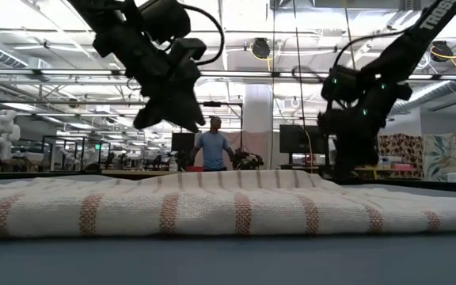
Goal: Roll towel
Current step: Fold the white towel
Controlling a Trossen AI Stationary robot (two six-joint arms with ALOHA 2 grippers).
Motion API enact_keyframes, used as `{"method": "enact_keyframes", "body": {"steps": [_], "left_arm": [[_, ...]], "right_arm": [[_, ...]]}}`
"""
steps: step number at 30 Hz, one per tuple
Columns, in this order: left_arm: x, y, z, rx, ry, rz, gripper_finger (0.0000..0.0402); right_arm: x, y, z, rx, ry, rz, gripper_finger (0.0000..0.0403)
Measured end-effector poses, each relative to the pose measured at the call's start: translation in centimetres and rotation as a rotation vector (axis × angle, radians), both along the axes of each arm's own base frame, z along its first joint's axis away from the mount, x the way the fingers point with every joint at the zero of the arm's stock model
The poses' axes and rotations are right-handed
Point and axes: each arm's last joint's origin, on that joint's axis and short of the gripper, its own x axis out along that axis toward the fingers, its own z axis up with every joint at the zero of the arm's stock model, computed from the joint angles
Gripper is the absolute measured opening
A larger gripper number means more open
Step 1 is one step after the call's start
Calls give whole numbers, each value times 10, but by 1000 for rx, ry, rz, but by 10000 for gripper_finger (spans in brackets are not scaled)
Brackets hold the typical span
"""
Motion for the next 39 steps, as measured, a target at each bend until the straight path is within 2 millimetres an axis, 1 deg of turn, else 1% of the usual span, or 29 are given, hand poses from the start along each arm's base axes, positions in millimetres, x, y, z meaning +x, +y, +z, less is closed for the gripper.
{"method": "enact_keyframes", "body": {"steps": [3,6,10,14,17,21,23,25,28,32,35,37,39], "left_arm": [[2,-5,-8,28,27,-92,88],[4,-6,-22,72,83,-164,88],[9,0,-48,110,164,-222,88],[8,13,-68,133,256,-177,88],[8,21,-69,128,257,-158,88],[5,30,-70,117,265,-155,88],[3,34,-70,89,268,-157,88],[2,37,-70,44,255,-170,88],[1,39,-65,-50,228,-197,88],[7,38,-56,-102,185,-192,88],[13,33,-50,-107,159,-200,88],[13,28,-50,-129,175,-203,88],[14,24,-49,-129,173,-211,88]], "right_arm": [[-4,6,16,65,-75,48,0],[0,14,28,112,-174,95,0],[11,22,29,68,-191,47,0],[27,24,26,33,-244,-22,0],[37,25,15,53,-241,-42,0],[47,27,-4,54,-212,-6,0],[51,26,-11,46,-206,-8,0],[52,24,-18,27,-182,-48,0],[54,20,-28,-14,-149,-102,0],[57,14,-39,-7,-146,-136,0],[57,12,-39,56,-177,-117,0],[56,15,-33,98,-199,-89,0],[57,19,-24,91,-238,-67,0]]}}
